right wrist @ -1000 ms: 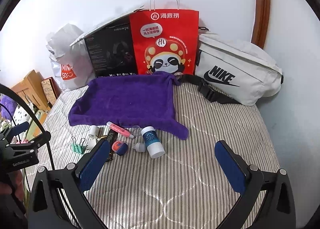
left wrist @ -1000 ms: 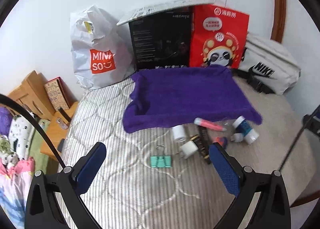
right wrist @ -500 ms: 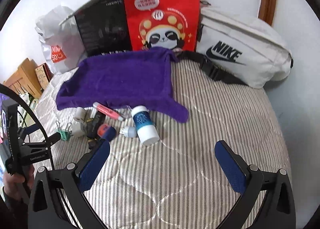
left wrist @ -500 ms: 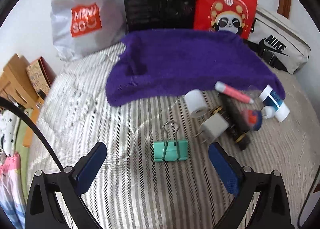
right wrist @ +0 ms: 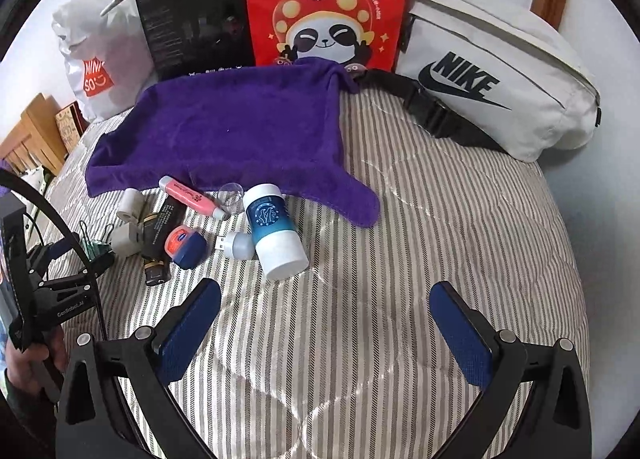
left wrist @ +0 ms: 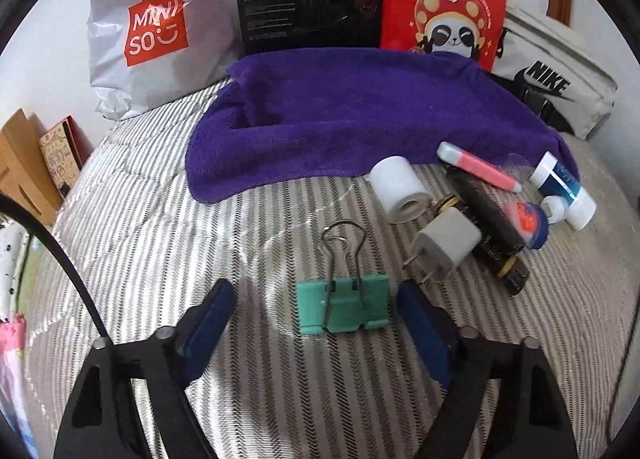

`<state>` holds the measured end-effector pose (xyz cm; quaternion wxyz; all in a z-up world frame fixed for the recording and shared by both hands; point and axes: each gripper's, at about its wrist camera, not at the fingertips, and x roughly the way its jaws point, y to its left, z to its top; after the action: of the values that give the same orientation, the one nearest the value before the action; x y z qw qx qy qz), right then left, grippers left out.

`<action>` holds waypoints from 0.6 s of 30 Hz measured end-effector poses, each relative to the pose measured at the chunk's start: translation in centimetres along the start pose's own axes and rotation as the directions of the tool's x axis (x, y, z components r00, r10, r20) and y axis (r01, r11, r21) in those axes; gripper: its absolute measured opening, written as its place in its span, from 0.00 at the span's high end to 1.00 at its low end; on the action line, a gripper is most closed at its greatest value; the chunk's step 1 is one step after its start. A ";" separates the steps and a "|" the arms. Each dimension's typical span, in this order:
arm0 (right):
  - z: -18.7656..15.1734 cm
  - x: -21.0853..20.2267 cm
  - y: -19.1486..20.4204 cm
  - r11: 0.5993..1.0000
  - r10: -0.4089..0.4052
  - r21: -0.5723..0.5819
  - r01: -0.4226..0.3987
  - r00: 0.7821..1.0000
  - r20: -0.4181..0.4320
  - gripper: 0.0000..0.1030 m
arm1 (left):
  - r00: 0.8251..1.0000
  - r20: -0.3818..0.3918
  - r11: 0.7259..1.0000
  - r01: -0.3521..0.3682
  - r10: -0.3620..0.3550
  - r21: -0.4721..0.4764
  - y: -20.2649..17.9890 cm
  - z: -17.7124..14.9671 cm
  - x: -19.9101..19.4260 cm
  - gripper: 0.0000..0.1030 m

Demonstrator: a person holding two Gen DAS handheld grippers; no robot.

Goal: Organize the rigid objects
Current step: 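Grasp the green binder clip with the left gripper while the right grasps the white-blue balm stick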

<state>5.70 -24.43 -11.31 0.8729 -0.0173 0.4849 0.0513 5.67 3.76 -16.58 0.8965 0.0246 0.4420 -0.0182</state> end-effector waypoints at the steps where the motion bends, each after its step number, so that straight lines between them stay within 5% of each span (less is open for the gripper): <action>1: 0.1 0.1 0.1 1.000 0.003 -0.005 -0.003 1.000 0.002 0.00 | 1.000 0.004 1.000 0.012 -0.012 -0.007 0.0 -0.1 -0.1 0.28; 7: 0.7 1.4 0.8 0.998 0.051 -0.030 -0.050 0.999 0.012 0.02 | 0.999 0.023 1.000 0.027 -0.027 0.012 -0.3 0.1 -0.4 0.60; 12: 1.9 3.7 0.9 0.994 0.098 -0.041 -0.097 0.995 0.016 0.08 | 0.999 0.024 1.000 0.028 -0.028 0.009 -0.2 0.0 -0.5 0.61; 18: 2.8 7.2 0.7 0.991 0.117 -0.057 -0.120 0.992 -0.045 0.32 | 0.999 0.024 1.000 0.030 -0.030 0.006 -0.2 0.0 -0.4 0.61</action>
<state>11.80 -22.96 -15.95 0.8570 -0.0154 0.5016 0.1171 5.40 3.59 -16.25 0.9012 0.0201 0.4317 -0.0332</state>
